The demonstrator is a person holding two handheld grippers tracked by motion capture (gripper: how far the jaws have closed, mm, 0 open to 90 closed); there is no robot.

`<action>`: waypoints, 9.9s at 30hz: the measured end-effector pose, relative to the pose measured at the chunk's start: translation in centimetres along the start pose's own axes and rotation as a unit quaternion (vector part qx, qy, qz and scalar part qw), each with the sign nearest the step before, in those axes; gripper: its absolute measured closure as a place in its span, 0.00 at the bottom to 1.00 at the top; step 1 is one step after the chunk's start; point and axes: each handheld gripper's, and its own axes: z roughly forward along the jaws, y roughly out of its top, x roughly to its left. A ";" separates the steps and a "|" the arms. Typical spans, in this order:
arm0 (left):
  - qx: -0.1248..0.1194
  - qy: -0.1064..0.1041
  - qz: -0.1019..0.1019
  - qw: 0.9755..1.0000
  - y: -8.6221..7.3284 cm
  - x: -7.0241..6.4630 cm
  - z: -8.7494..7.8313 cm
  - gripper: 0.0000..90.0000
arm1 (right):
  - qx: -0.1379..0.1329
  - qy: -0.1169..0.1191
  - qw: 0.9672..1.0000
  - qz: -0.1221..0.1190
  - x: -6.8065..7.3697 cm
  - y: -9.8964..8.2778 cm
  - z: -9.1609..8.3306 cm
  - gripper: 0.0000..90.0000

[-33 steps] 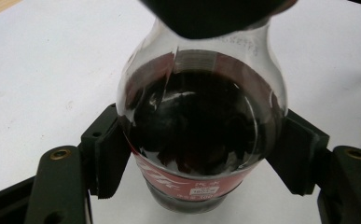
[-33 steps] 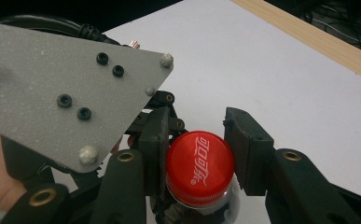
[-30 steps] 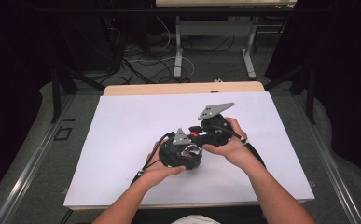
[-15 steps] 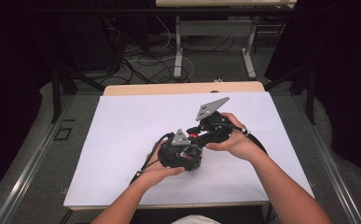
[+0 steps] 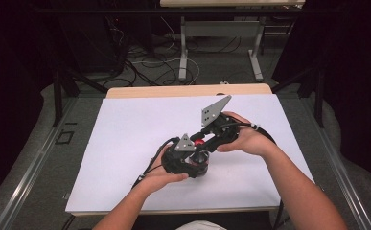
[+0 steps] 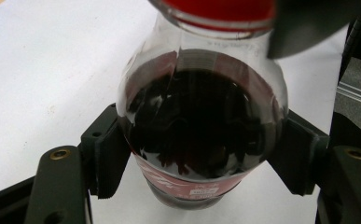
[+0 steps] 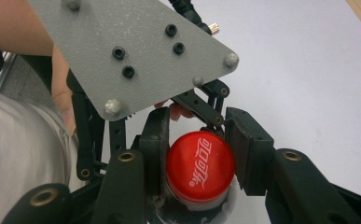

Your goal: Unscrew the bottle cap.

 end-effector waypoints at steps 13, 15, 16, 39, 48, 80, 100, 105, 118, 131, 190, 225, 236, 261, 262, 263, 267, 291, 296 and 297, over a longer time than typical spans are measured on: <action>-0.018 0.051 -0.042 0.998 -0.1 0.6 -0.4 0.33 | -0.007 -0.157 0.982 0.101 1.7 0.4 0.3 0.43; -0.019 0.057 -0.046 0.997 -0.1 0.7 -0.4 0.33 | -0.023 -0.175 0.978 0.113 2.0 0.5 0.5 0.45; -0.020 0.062 -0.049 0.997 -0.1 0.7 -0.4 0.33 | -0.027 -0.182 0.976 0.119 2.2 0.5 0.6 0.46; -0.012 0.066 -0.051 0.996 -0.1 0.5 -0.4 0.33 | -0.025 -0.188 0.971 0.145 2.7 1.2 1.2 0.68; 0.001 0.031 -0.029 0.999 0.1 0.0 -0.8 0.33 | -0.001 -0.078 0.995 0.062 1.1 1.1 0.1 0.68; -0.013 0.076 -0.058 0.995 0.3 0.3 -1.4 0.33 | -0.032 -0.167 0.979 0.115 3.2 1.7 0.5 0.56; -0.009 0.025 -0.035 0.999 0.3 -0.5 -1.7 0.33 | -0.021 0.007 1.000 -0.023 0.1 1.2 -0.7 0.67; -0.013 0.037 -0.034 0.999 0.4 -0.2 -1.8 0.33 | -0.030 -0.009 1.000 0.001 0.5 1.2 -0.7 0.55; -0.015 0.066 -0.059 0.996 0.3 0.6 -2.4 0.33 | -0.059 -0.151 0.983 0.081 2.9 1.0 -0.2 0.53; -0.009 0.064 -0.045 0.997 0.4 0.1 -2.3 0.33 | -0.073 -0.154 0.982 0.079 3.3 1.3 0.7 0.60; 0.002 0.044 -0.035 0.998 0.4 -0.1 -2.7 0.33 | -0.021 -0.066 0.997 -0.026 1.8 2.6 0.0 0.67; 0.002 0.076 -0.063 0.995 0.2 0.6 -2.8 0.33 | -0.042 -0.184 0.980 0.066 3.8 2.6 1.0 0.65; 0.001 0.061 -0.046 0.997 0.2 0.3 -2.7 0.33 | -0.019 -0.110 0.993 0.033 2.3 2.9 0.6 0.67; -0.007 0.071 -0.068 0.995 0.4 0.6 -3.2 0.33 | -0.039 -0.131 0.988 0.066 2.2 2.3 -0.8 0.51; -0.009 0.074 -0.071 0.995 0.3 0.7 -3.2 0.33 | -0.037 -0.135 0.986 0.090 2.5 2.2 -0.8 0.51; -0.007 0.074 -0.073 0.995 0.3 0.7 -3.2 0.33 | -0.045 -0.145 0.984 0.097 2.6 2.2 -0.8 0.52; -0.005 0.081 -0.074 0.994 0.3 0.6 -3.1 0.33 | -0.055 -0.169 0.978 0.112 3.2 2.2 -0.5 0.57; -0.003 0.053 -0.052 0.997 0.5 0.0 -3.2 0.33 | -0.008 -0.085 0.996 0.032 1.9 3.4 0.3 0.67; -0.006 0.041 -0.033 0.999 0.6 -0.3 -3.2 0.33 | 0.003 -0.036 0.999 -0.016 1.5 3.5 -0.3 0.67; -0.002 0.033 -0.032 0.999 0.7 -0.2 -3.3 0.33 | 0.005 -0.032 0.999 -0.021 1.4 3.5 -0.4 0.67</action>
